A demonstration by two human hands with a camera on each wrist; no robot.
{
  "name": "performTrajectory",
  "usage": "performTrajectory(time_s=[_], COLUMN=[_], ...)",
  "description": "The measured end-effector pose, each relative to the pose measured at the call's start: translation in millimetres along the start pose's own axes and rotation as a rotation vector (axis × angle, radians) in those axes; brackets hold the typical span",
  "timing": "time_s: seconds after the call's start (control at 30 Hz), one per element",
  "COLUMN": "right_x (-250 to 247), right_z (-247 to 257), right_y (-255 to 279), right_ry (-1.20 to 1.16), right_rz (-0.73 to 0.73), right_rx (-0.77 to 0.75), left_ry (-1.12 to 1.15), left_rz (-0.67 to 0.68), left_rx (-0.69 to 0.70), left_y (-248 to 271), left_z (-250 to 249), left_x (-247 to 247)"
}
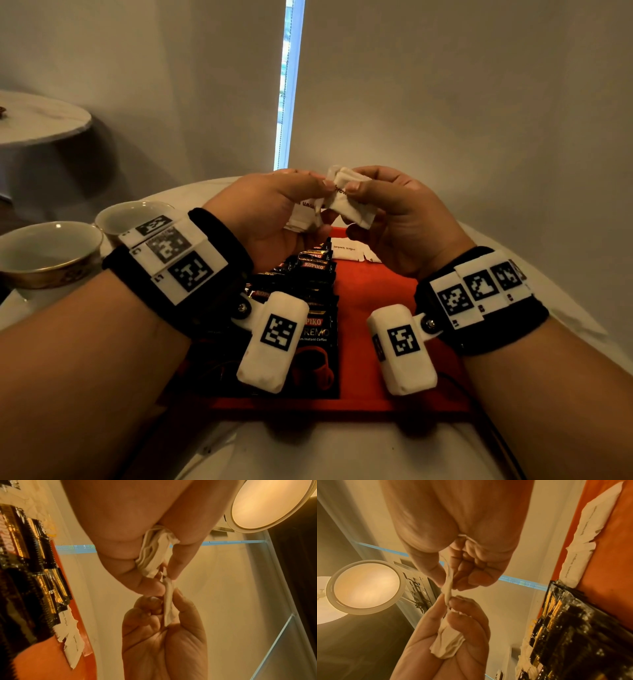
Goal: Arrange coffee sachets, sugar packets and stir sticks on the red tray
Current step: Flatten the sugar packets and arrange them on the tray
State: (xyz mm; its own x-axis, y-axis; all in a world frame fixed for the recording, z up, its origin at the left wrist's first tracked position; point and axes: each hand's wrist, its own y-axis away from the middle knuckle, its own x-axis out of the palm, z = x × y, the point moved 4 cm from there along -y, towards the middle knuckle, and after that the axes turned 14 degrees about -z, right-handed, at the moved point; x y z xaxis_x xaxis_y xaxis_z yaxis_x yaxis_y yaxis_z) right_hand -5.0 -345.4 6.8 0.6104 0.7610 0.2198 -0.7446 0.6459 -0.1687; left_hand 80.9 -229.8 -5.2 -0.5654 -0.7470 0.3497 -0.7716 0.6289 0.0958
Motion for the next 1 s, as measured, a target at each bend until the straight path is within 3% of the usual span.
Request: performTrajectory(time_s=[0.63,0.83,1.0], right_x=[-10.0,-12.8,-28.3], right_z=[-5.1,-7.2,-8.5], right_y=[-7.8,-13.2,-26.7], right_ry=[0.087,0.1,0.06], right_rz=[-0.015,-0.02,-0.171], right_rx=[-0.016,-0.003,0.007], left_ry=[-0.015,0.004,0.073], left_rz=[-0.043,-0.074,-0.112], left_rx=[0.034,-0.016,-0.056], left_y=[-2.2,-5.7,-6.3], left_z=[-2.2,-0.4,-1.6], left_x=[-2.7,-4.3,-5.8])
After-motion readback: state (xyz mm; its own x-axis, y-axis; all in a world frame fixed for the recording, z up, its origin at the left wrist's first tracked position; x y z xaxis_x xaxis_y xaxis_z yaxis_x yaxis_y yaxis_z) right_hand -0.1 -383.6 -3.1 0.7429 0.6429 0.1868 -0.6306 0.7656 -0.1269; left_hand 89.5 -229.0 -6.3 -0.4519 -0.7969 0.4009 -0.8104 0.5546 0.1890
